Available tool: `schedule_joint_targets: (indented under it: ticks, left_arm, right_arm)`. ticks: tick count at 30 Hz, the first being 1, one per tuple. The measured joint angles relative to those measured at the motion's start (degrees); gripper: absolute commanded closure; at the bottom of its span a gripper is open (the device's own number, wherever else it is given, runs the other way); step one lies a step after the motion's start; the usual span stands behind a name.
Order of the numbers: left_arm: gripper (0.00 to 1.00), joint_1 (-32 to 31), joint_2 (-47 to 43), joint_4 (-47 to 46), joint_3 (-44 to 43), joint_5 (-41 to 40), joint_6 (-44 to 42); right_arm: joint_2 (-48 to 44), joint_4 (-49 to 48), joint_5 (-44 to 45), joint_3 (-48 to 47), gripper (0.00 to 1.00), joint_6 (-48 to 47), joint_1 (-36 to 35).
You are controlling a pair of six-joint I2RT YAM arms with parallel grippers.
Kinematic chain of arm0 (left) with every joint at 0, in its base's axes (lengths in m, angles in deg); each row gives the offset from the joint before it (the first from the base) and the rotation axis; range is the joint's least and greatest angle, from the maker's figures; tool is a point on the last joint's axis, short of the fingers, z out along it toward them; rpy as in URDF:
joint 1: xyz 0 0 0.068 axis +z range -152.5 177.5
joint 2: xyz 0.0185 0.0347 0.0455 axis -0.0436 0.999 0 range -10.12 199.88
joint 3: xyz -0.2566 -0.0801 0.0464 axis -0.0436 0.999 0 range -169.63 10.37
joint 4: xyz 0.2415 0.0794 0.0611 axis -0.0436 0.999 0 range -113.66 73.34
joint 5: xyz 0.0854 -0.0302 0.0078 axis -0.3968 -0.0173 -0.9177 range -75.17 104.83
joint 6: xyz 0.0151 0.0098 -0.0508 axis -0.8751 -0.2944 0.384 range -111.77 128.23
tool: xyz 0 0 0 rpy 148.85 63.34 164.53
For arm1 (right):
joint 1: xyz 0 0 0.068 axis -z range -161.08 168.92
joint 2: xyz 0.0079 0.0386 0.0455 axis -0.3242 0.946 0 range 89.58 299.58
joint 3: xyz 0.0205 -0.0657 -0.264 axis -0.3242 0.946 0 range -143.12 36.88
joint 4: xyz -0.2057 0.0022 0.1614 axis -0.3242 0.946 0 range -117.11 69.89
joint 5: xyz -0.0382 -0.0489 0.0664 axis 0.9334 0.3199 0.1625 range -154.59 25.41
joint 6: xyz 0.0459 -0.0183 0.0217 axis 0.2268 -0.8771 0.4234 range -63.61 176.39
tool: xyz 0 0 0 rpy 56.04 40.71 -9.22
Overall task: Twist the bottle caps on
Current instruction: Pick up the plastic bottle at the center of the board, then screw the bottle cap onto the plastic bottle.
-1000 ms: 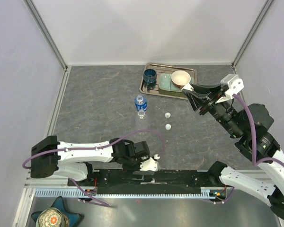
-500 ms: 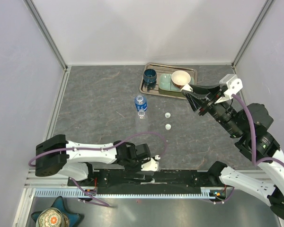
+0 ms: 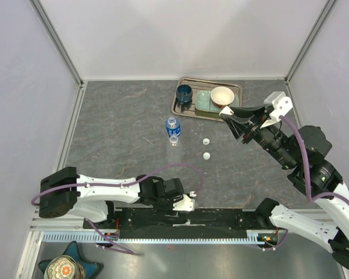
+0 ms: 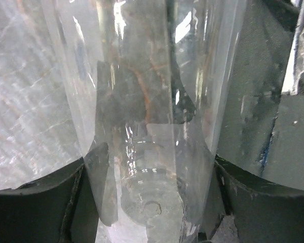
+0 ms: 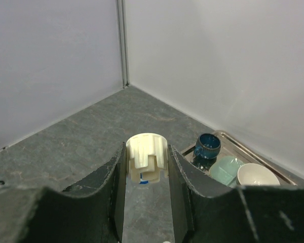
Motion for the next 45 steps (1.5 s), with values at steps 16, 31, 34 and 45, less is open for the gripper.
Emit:
schedule_joint_targets:
  ticks: [16, 31, 34, 45]
  left_arm:
    - [0.68, 21.2, -24.5, 14.4, -25.1, -3.4, -7.8]
    - [0.73, 21.6, -25.6, 22.9, -30.2, -2.1, -10.5]
    - [0.73, 22.4, -26.0, 22.5, -30.0, -1.6, -10.4]
    - [0.72, 23.1, -26.8, 22.1, -28.8, 0.4, -10.7]
  right_arm:
    - [8.2, 13.2, -19.6, -2.3, 1.00, 2.9, 0.0]
    - [21.5, 25.4, -36.4, -14.5, 1.00, -2.4, 0.0]
    - [19.9, 25.4, -36.4, -15.0, 1.00, -2.7, 0.0]
    - [18.9, 26.5, -36.9, -16.4, 1.00, -3.5, 0.0]
